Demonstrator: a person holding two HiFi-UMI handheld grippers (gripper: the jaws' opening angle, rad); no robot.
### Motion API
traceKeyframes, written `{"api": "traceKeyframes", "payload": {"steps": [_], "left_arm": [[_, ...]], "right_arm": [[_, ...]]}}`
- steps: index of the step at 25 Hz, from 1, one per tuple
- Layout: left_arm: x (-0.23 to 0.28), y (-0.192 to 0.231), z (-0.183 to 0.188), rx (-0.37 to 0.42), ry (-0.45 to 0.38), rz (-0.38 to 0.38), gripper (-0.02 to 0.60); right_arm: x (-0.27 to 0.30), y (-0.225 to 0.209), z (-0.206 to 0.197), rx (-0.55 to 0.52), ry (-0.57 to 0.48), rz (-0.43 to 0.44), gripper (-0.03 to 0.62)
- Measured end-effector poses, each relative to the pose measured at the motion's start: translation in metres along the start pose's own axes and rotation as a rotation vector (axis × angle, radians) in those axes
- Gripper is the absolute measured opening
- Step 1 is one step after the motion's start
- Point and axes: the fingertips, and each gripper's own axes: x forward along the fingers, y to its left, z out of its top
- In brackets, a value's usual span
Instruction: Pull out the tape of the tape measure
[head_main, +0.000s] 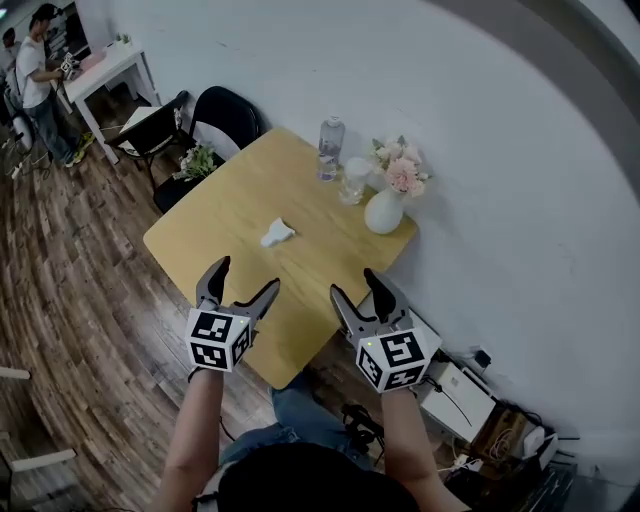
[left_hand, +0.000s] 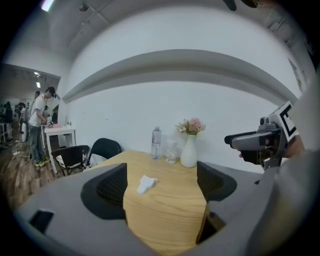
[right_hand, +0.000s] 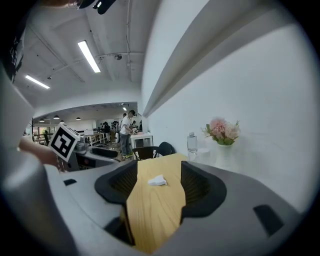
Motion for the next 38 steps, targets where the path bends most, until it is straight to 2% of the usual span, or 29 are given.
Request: {"api": "traceKeyframes", "payload": {"steps": [4, 9, 18, 21, 27, 33, 38], "left_arm": [[0.045, 0.014, -0.014, 0.006, 0.07, -0.042, 0.423], [0.097, 0.026, -0.045, 0.051, 0.186, -0.077, 0.379], [0.156, 0.049, -0.103, 0.106, 0.358, -0.125, 0.319], [0.17, 0.056, -0.112, 0.136, 0.387, -0.145, 0.288], [0.181, 0.066, -0.131, 0.149, 0.449, -0.182, 0.273], [0.195, 0.069, -0.144, 0.185, 0.508, -0.22, 0.214], [0.194, 0.068, -0.147, 0.175, 0.488, -0.239, 0.187]], "right_arm": [[0.023, -0.008, -0.01, -0.002, 0.031, -0.003, 0.282], [0.041, -0.031, -0.027, 0.06, 0.055, -0.041, 0.282], [0.054, -0.063, -0.053, 0.141, 0.086, -0.119, 0.272], [0.059, -0.066, -0.063, 0.155, 0.09, -0.133, 0.265], [0.051, -0.057, -0.07, 0.181, 0.069, -0.103, 0.25], [0.047, -0.056, -0.082, 0.2, 0.084, -0.145, 0.238], [0.04, -0.046, -0.084, 0.195, 0.097, -0.191, 0.213]]}}
